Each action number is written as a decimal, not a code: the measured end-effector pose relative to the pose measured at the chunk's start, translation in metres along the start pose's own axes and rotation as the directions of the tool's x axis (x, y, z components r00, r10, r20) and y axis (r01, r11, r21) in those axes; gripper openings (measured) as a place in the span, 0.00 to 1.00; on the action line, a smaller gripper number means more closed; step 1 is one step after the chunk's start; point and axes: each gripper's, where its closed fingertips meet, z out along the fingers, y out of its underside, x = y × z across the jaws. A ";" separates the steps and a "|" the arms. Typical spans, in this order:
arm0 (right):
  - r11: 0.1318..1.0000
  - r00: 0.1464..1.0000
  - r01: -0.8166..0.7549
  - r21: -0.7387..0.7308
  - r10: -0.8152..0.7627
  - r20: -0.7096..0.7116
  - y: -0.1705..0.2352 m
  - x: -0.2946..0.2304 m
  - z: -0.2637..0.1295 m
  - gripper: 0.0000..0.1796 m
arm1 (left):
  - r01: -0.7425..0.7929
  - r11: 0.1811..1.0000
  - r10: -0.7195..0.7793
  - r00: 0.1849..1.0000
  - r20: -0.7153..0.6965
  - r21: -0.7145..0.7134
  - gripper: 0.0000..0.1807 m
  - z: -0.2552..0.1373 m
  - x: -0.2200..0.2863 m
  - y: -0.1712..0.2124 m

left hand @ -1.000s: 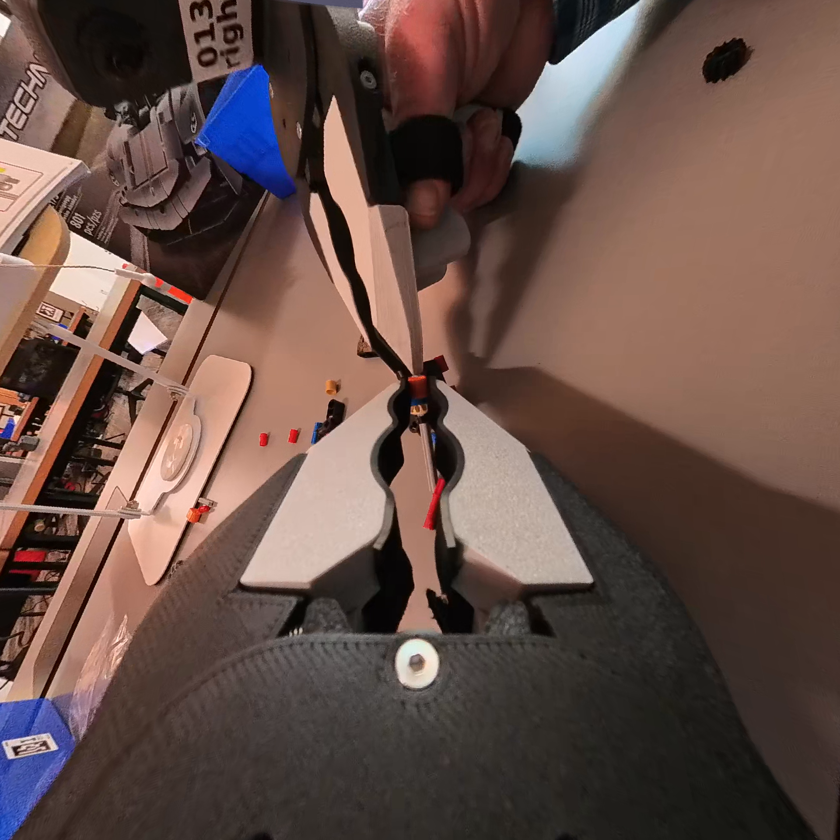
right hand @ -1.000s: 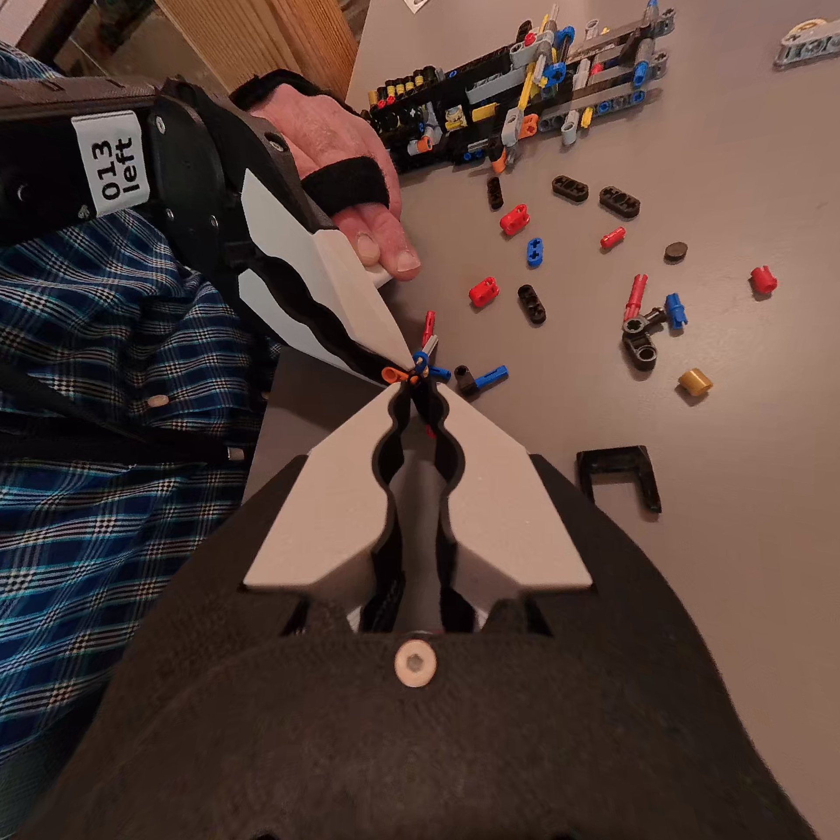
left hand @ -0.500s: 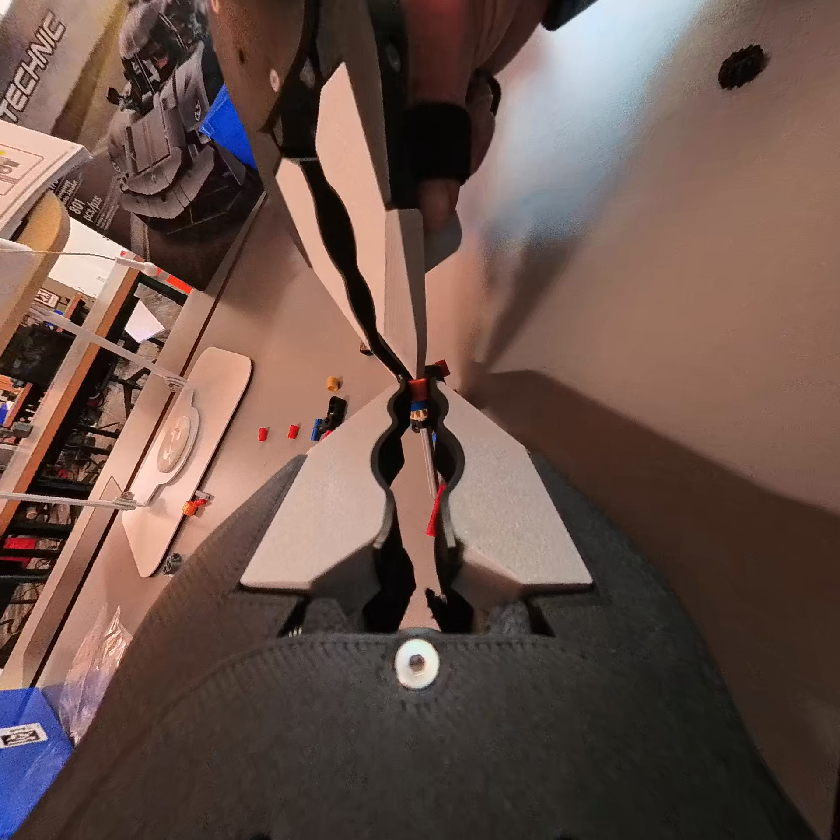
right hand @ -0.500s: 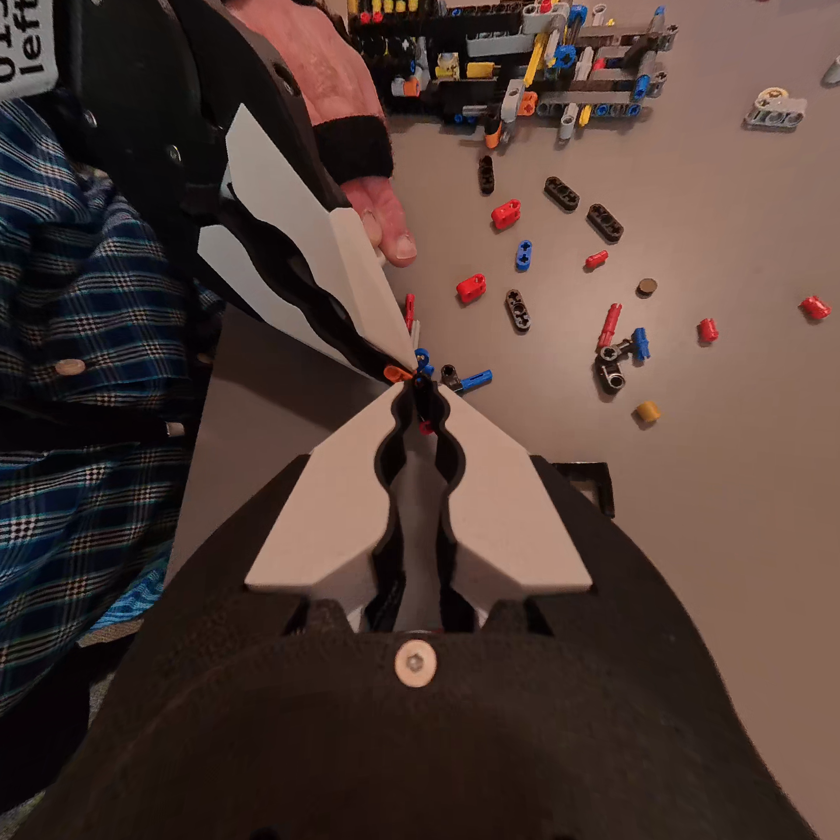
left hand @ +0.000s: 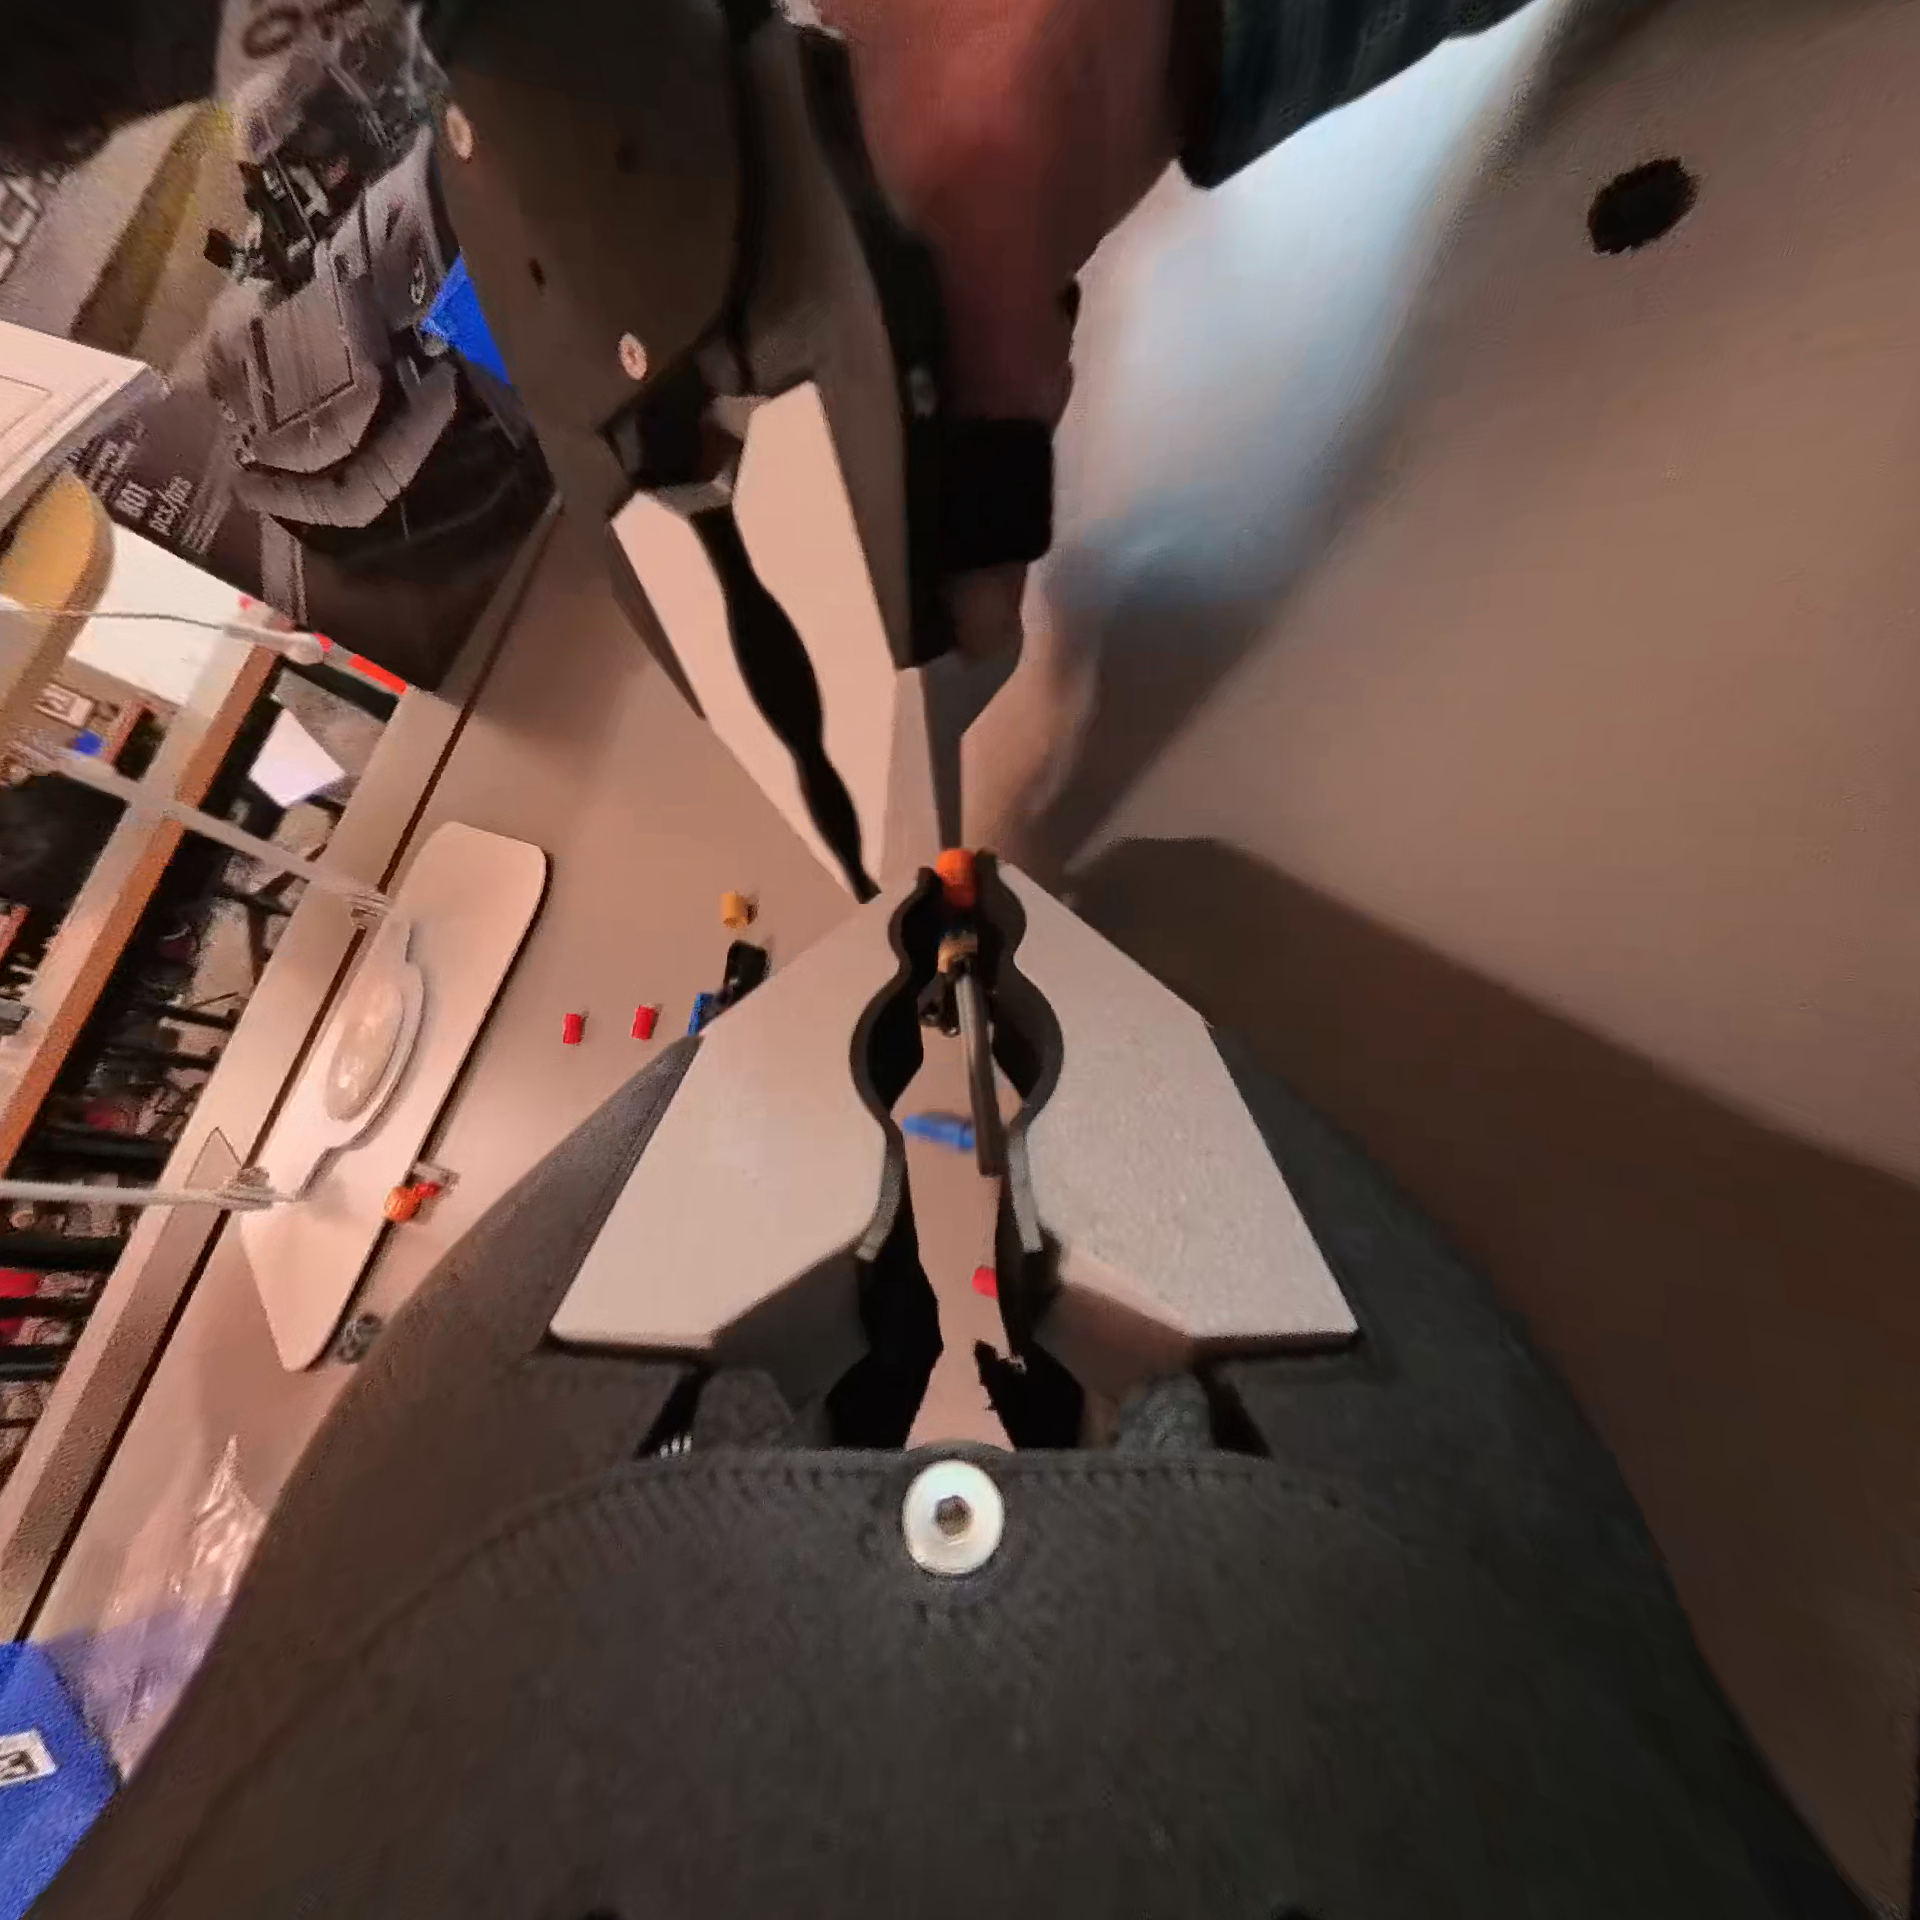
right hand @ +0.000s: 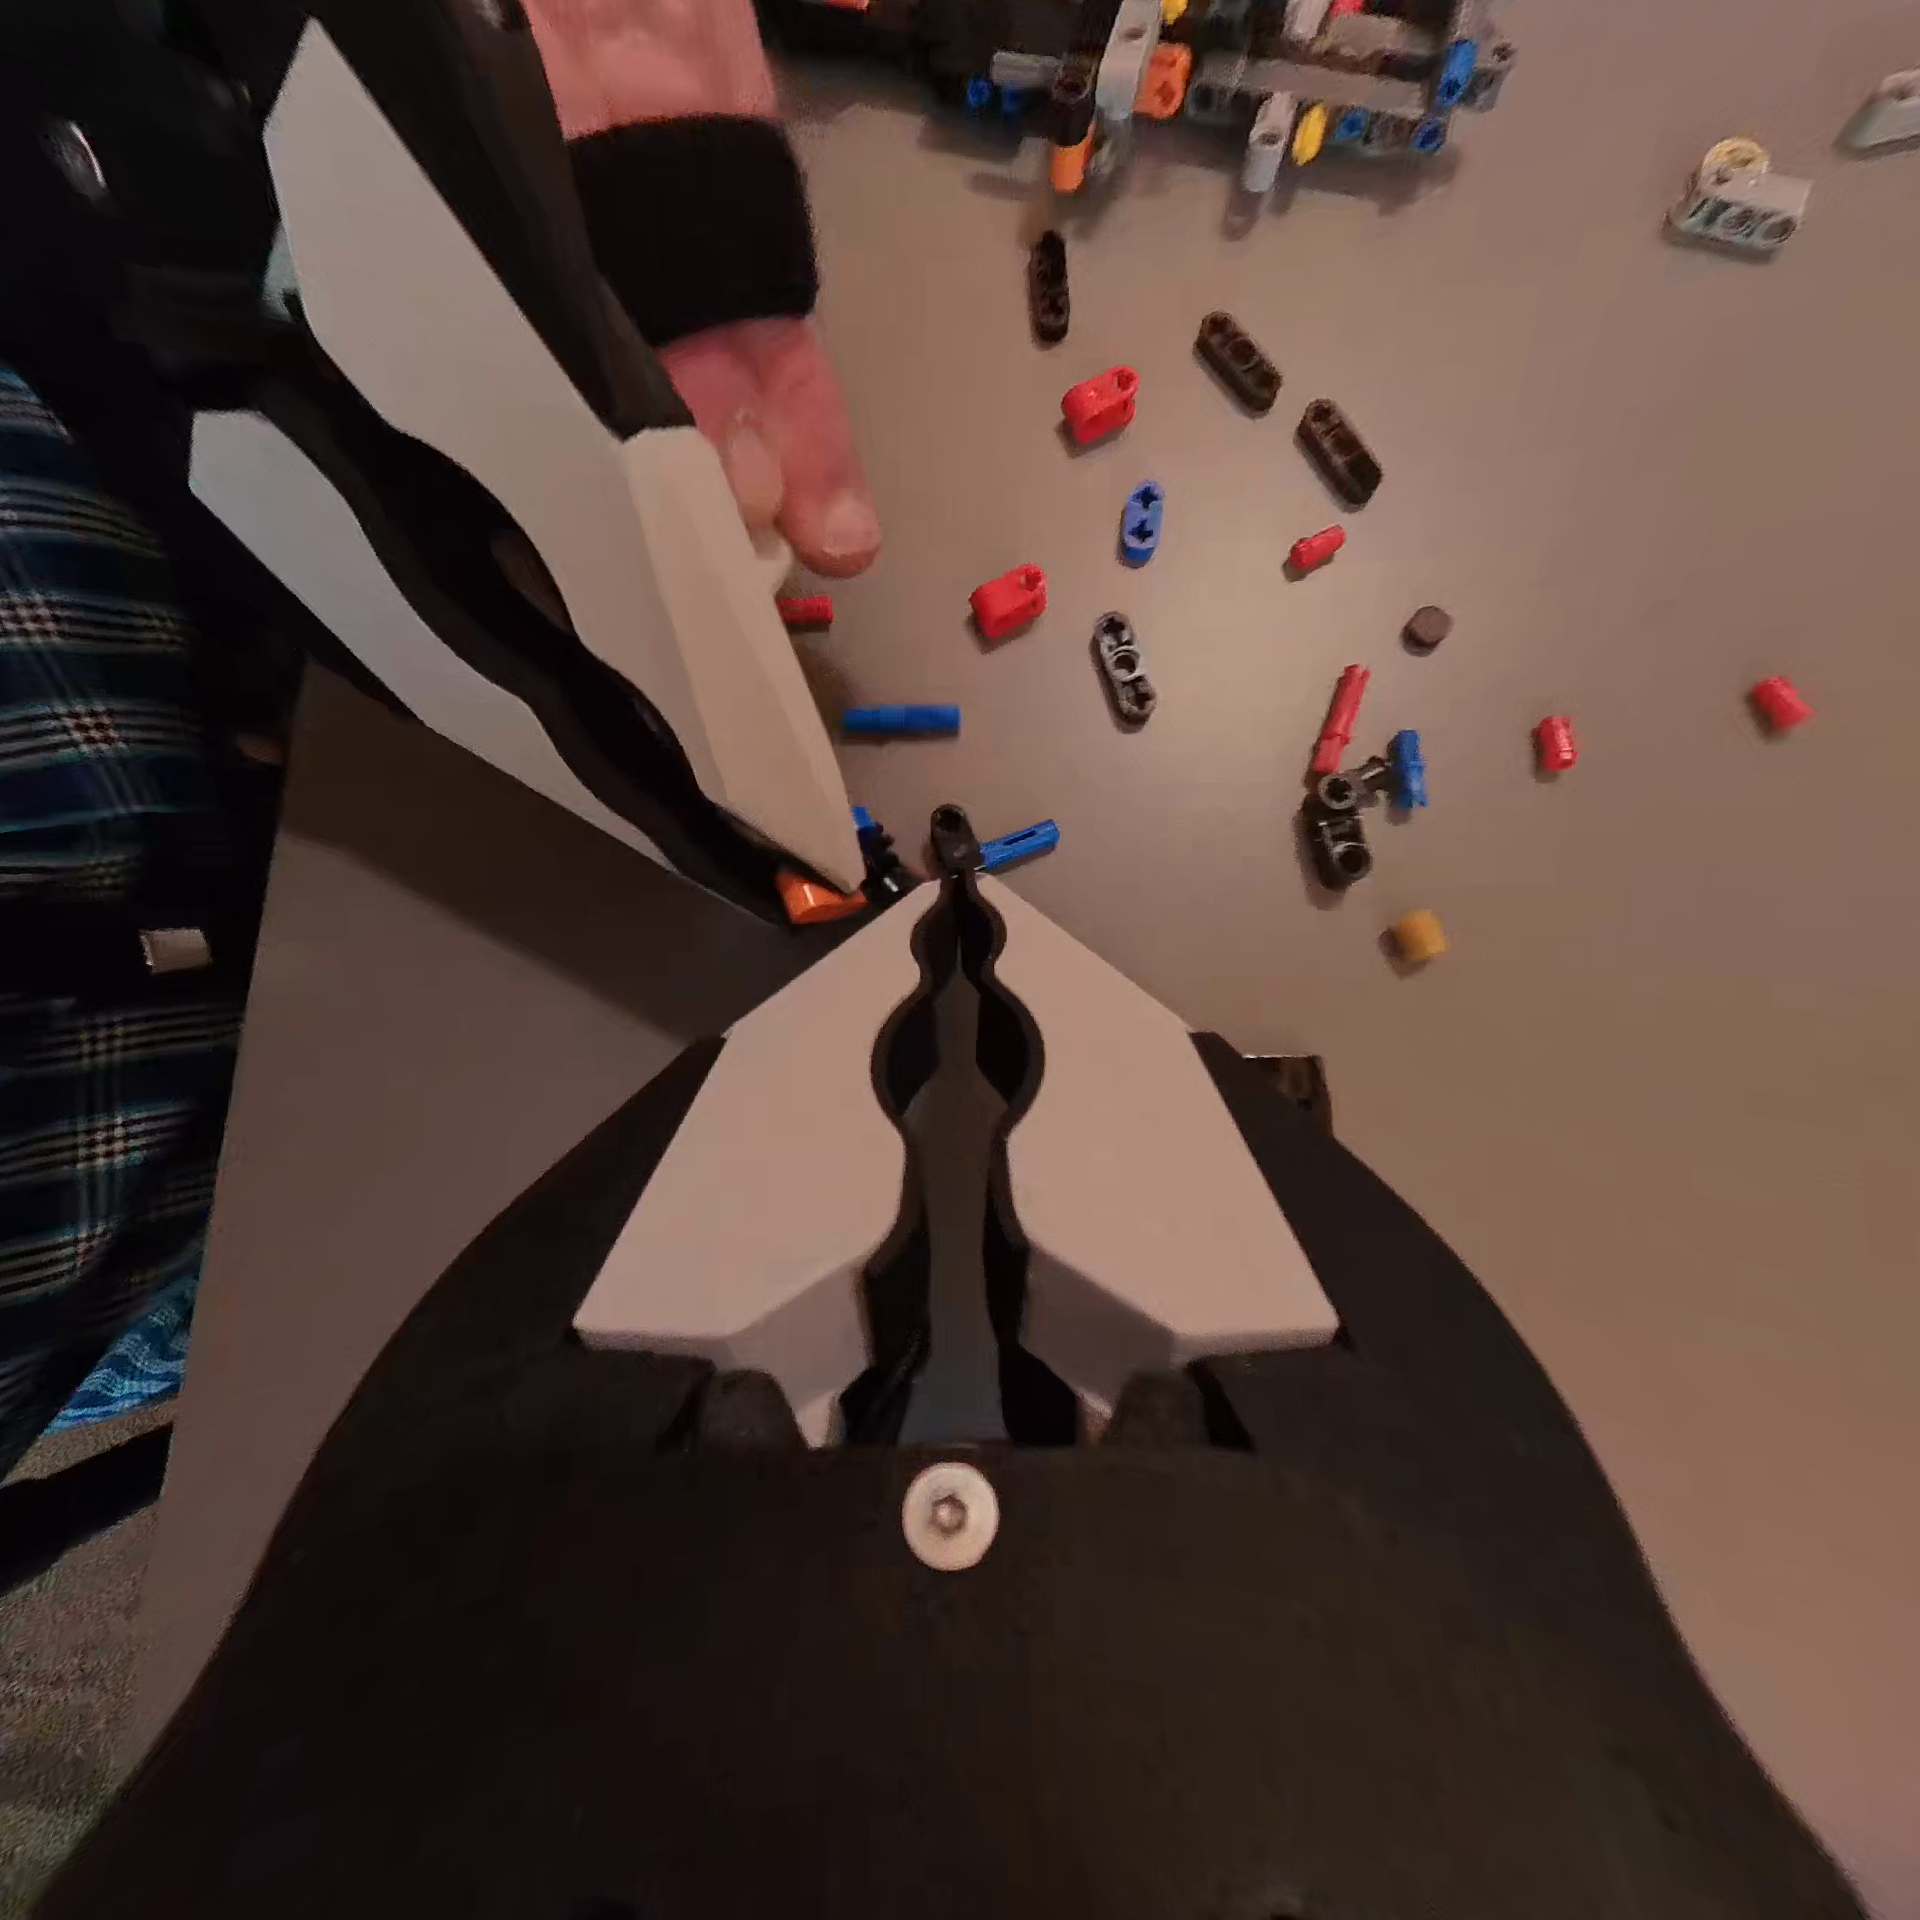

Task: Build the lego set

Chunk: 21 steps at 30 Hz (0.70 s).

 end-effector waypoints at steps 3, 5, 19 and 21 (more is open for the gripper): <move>0.999 1.000 -0.022 0.050 0.021 0.022 -0.001 -0.002 -0.011 0.00 | 0.027 1.000 -0.027 1.000 -0.004 -0.003 0.03 -0.001 -0.004 0.003; 0.998 0.999 -0.027 0.051 0.026 0.023 0.004 0.000 -0.013 0.00 | 0.028 1.000 -0.028 1.000 -0.008 -0.004 0.03 0.000 -0.003 0.003; 0.991 0.998 -0.035 0.128 0.027 0.063 0.009 -0.015 -0.025 0.03 | -0.015 0.999 0.013 0.999 -0.041 -0.051 0.09 0.007 0.000 0.005; 0.991 0.998 -0.032 0.130 0.025 0.054 0.010 -0.015 -0.025 0.03 | -0.001 0.999 -0.002 0.999 -0.047 -0.044 0.12 0.005 -0.001 0.003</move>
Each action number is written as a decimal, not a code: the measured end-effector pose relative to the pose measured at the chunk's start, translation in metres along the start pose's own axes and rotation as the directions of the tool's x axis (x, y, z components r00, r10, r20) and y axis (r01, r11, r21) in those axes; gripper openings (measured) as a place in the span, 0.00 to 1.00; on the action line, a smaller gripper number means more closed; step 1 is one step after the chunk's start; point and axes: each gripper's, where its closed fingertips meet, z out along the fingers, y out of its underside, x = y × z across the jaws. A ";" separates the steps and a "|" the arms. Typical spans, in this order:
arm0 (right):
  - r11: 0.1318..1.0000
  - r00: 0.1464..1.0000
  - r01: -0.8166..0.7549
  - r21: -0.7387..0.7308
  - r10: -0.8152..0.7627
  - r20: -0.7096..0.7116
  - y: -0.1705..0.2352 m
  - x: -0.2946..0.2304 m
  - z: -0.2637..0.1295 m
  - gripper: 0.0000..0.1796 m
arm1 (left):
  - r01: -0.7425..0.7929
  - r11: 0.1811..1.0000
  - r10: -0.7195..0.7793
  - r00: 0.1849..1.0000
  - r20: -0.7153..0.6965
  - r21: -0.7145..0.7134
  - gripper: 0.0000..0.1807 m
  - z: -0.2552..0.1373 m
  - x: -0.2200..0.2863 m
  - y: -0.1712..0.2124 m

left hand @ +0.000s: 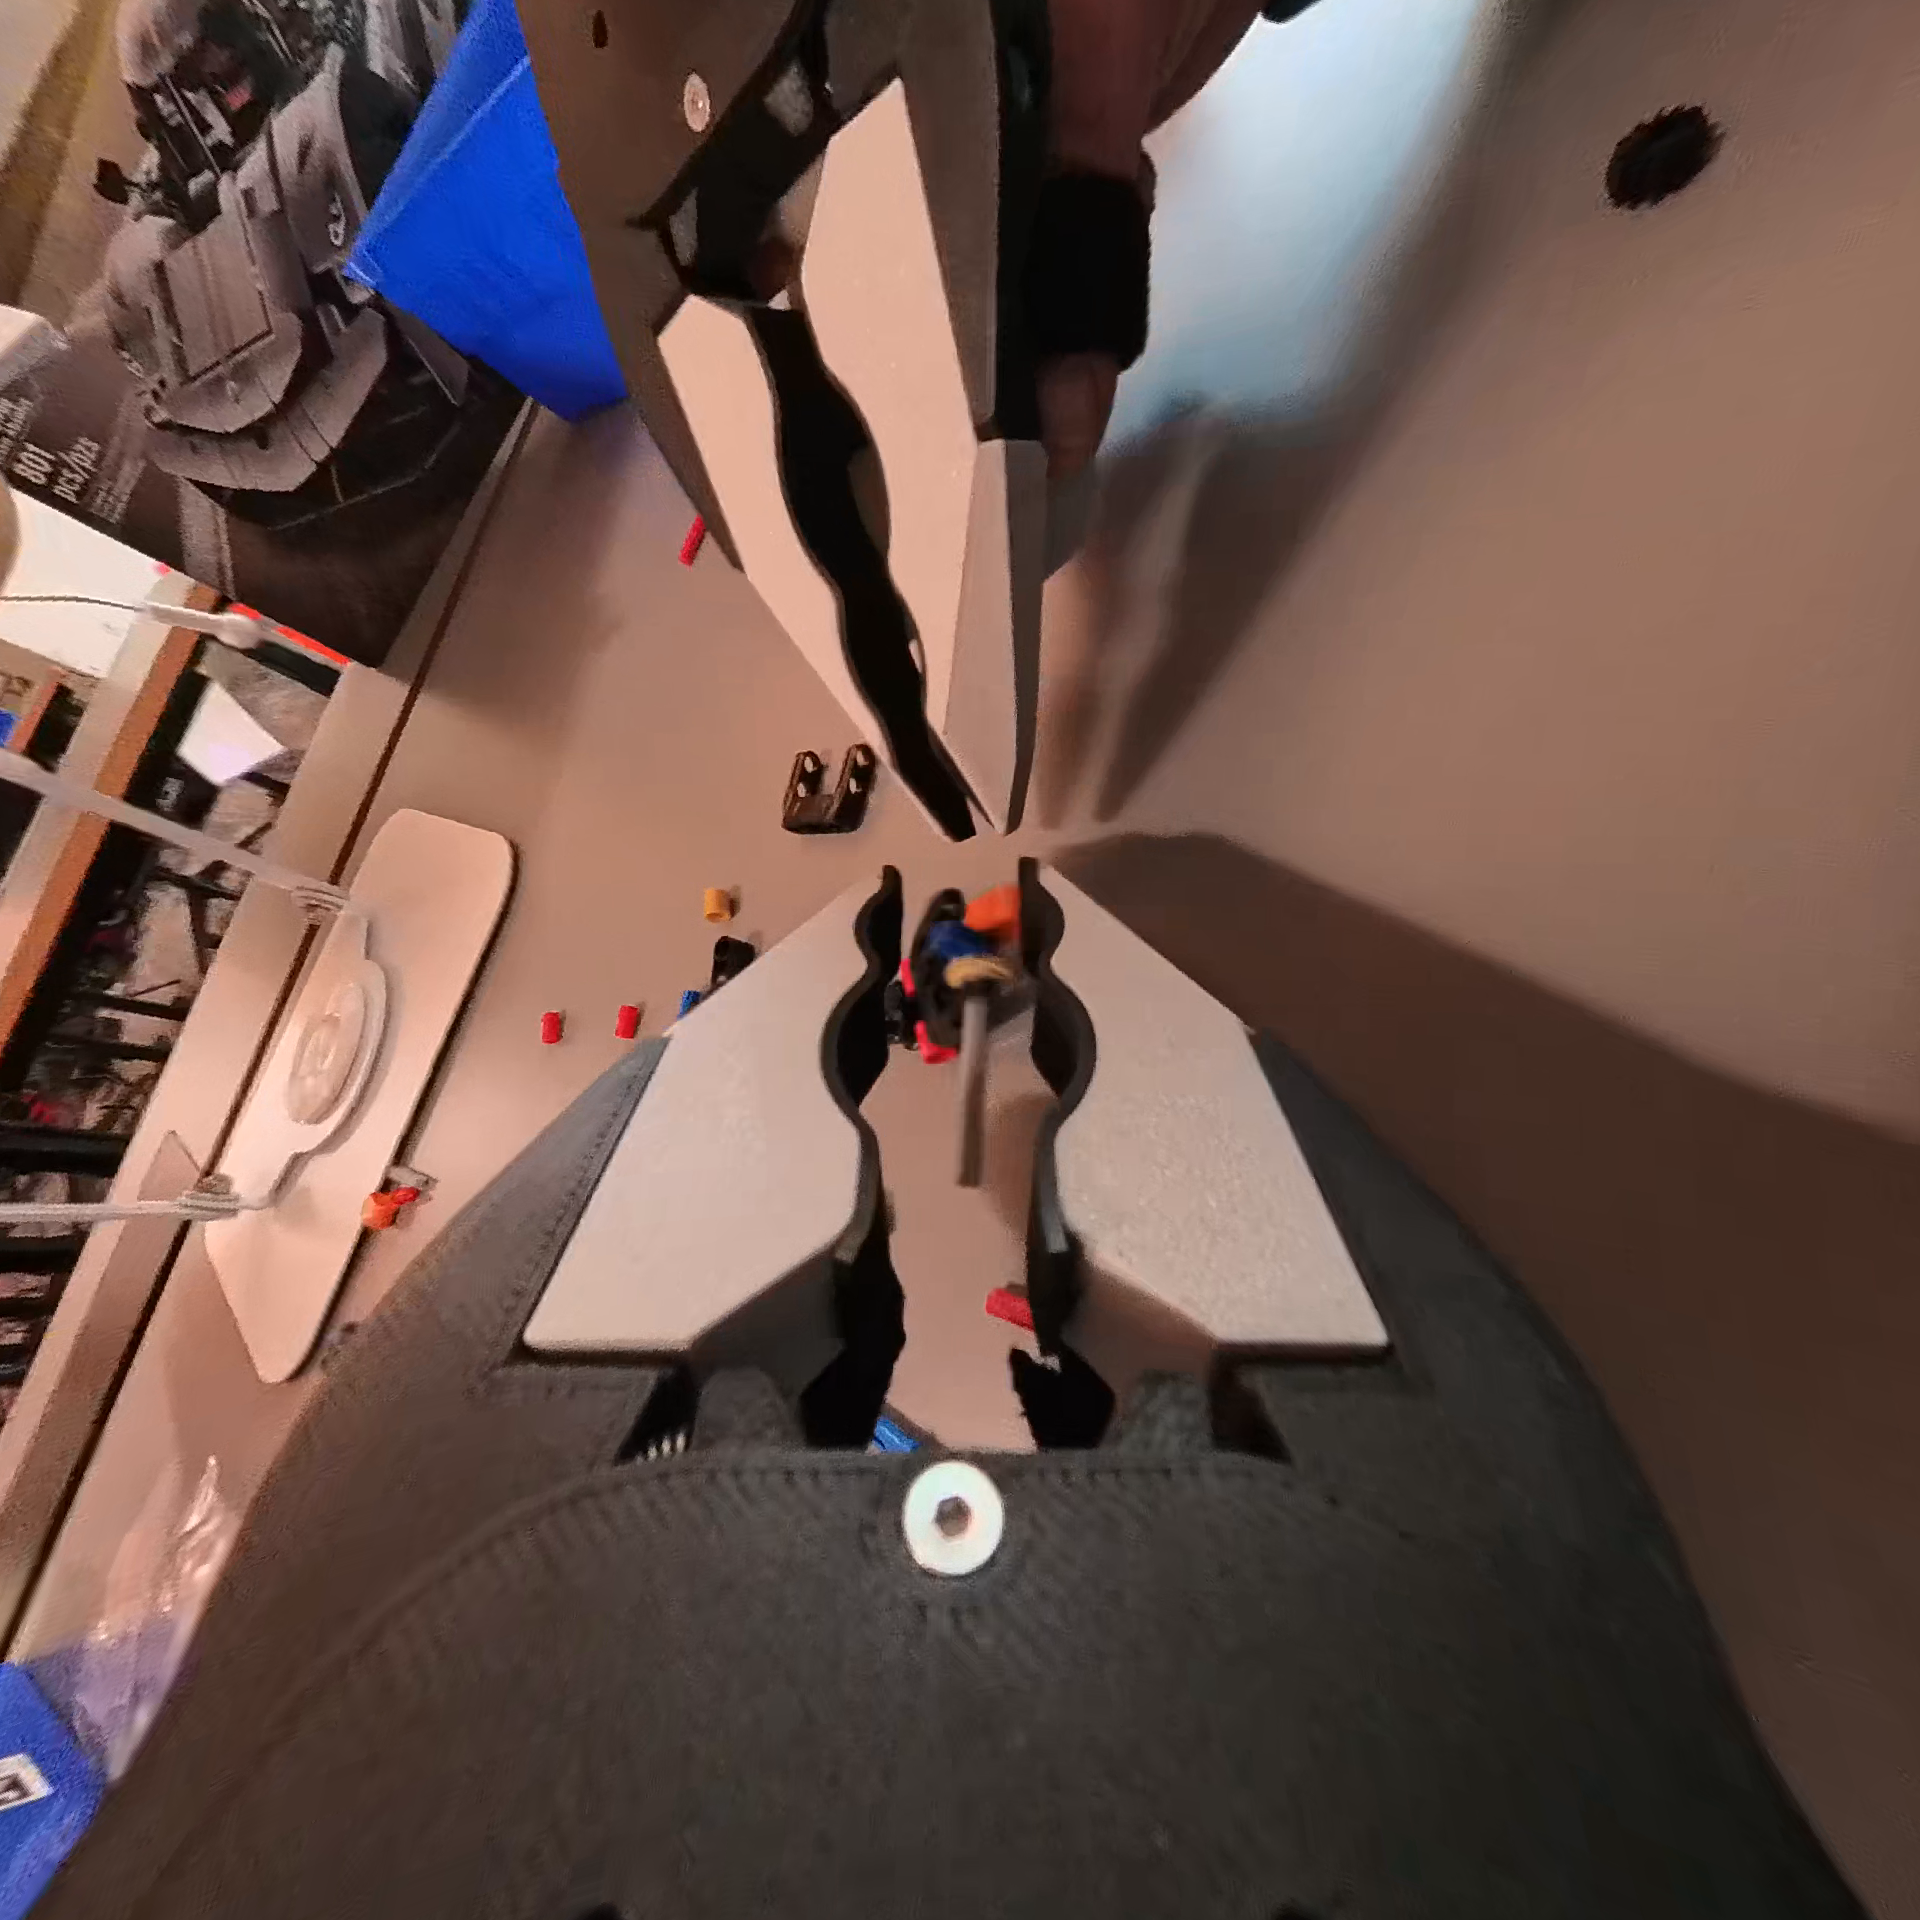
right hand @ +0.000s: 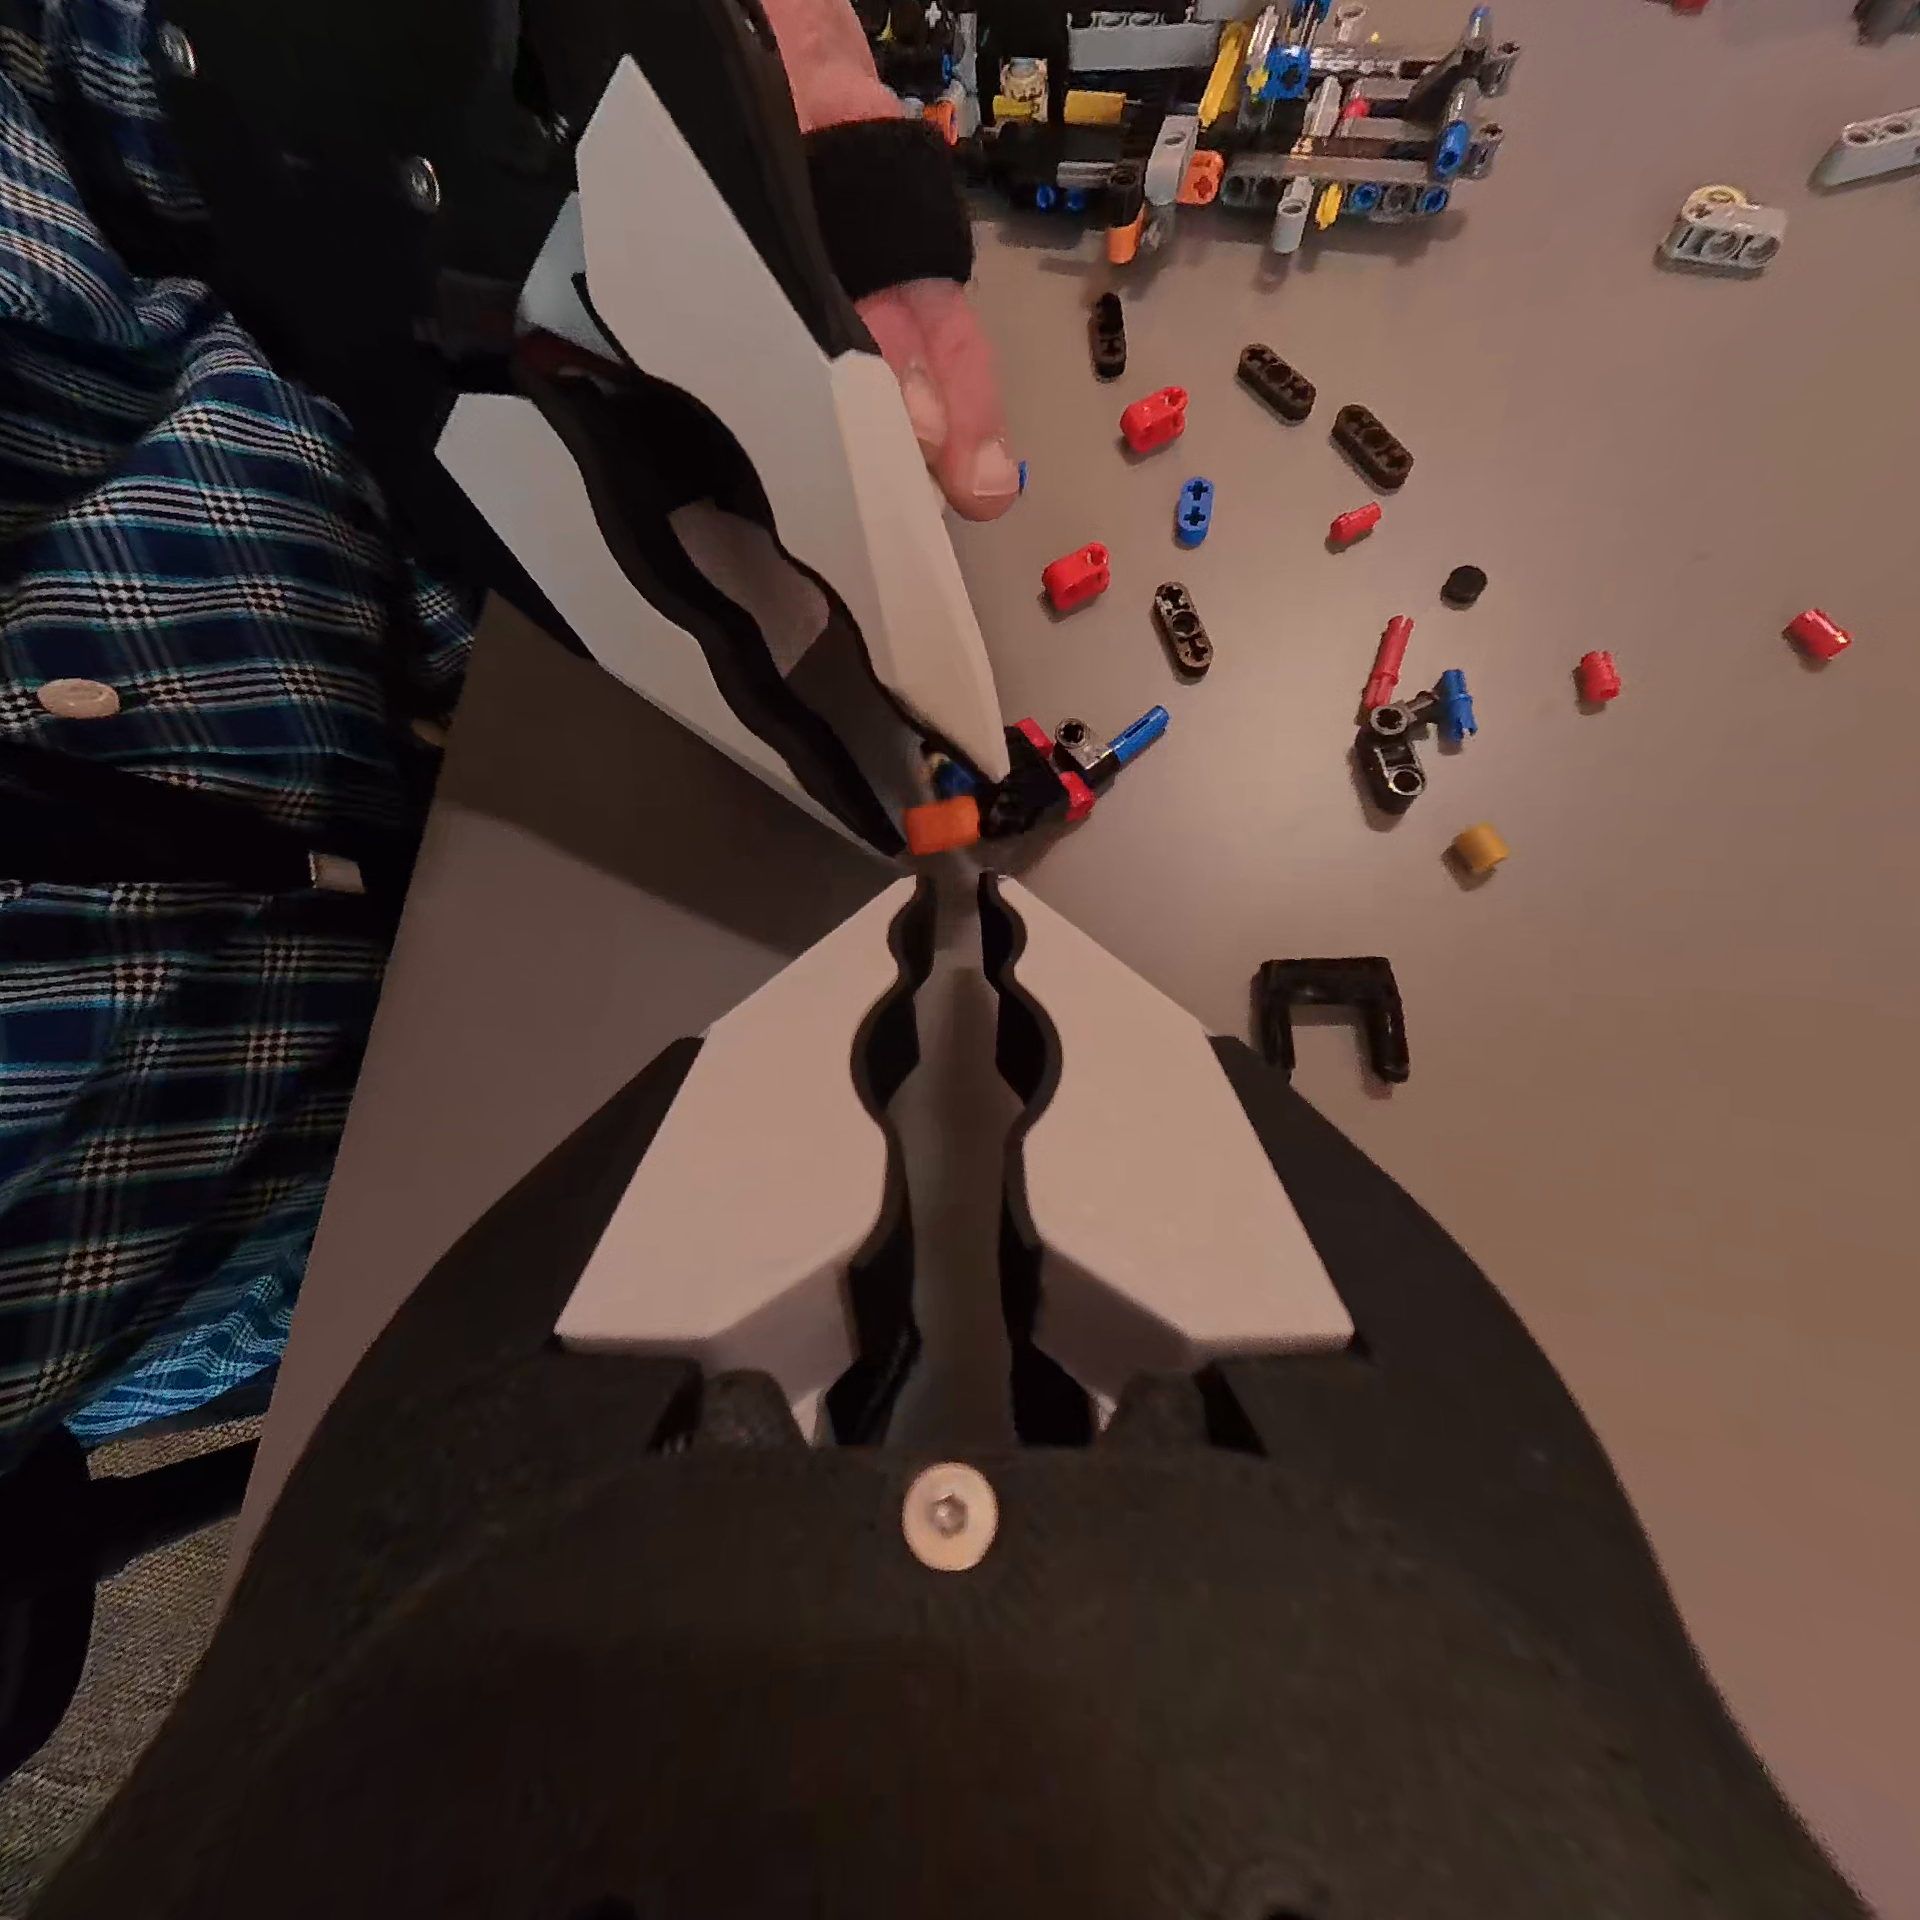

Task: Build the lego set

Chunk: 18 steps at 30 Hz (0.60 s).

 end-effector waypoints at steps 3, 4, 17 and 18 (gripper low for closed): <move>1.000 1.000 0.011 0.001 -0.011 -0.016 -0.002 0.000 -0.001 0.04 | 0.033 0.999 -0.033 0.999 0.021 -0.007 0.17 -0.008 -0.008 -0.001; 1.000 1.000 0.009 -0.003 -0.009 -0.021 -0.003 -0.001 0.000 0.05 | 0.048 0.998 -0.047 0.999 0.026 -0.028 0.19 -0.011 -0.012 0.001; 0.990 0.984 -0.133 -0.044 0.126 -0.128 0.004 -0.011 0.024 0.13 | 0.110 0.961 -0.141 0.984 -0.108 -0.252 0.06 -0.011 0.010 0.036; 0.989 0.980 -0.142 -0.037 0.135 -0.146 0.003 -0.008 0.024 0.13 | 0.111 0.959 -0.141 0.985 -0.103 -0.259 0.04 -0.009 0.010 0.037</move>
